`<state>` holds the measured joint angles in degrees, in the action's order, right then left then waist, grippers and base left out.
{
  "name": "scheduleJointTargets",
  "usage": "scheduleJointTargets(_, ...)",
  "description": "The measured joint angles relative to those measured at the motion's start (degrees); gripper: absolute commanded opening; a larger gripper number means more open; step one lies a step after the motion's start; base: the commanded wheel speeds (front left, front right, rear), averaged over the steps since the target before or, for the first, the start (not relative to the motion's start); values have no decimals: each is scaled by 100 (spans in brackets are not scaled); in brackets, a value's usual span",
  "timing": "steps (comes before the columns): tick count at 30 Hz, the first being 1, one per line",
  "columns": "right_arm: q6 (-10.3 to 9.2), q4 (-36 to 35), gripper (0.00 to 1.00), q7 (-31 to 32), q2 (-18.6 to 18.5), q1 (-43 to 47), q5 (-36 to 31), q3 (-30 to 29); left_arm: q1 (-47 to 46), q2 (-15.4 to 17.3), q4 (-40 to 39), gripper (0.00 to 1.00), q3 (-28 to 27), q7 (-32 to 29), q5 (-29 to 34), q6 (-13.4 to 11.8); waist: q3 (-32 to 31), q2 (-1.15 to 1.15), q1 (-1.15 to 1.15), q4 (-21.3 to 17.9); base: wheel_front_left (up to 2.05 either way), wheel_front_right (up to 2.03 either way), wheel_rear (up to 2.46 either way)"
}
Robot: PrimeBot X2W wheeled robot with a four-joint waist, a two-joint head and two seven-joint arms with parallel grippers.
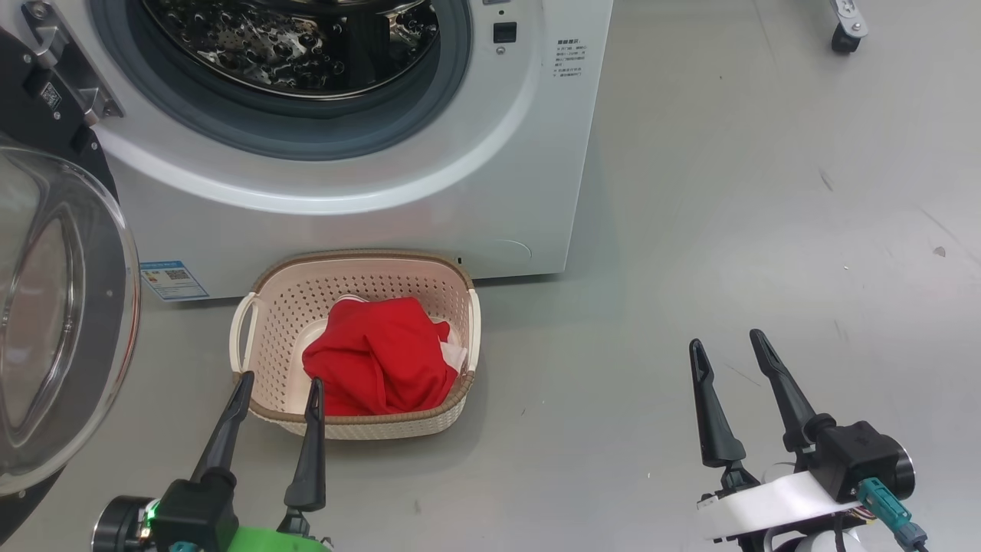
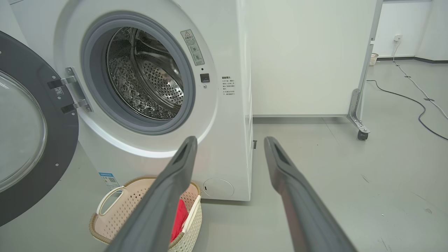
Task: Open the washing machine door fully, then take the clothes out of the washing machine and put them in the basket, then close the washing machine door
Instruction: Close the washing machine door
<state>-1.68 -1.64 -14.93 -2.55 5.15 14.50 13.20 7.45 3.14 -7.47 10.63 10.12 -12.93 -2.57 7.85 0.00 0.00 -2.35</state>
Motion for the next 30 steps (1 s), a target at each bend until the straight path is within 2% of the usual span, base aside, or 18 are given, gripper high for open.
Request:
scheduleJointTargets(17,-37,-18,100,0,2,0,0,-100,1,-1,-49,100,46,-24,0,-23,-32,0,0,85,-3,3,0)
scheduleJointTargets(30,-43,-45,100,0,3,6,-8,-172,-1,-3,-11,100,81,-23,0,-69,-106,0,0,640,0,0,0)
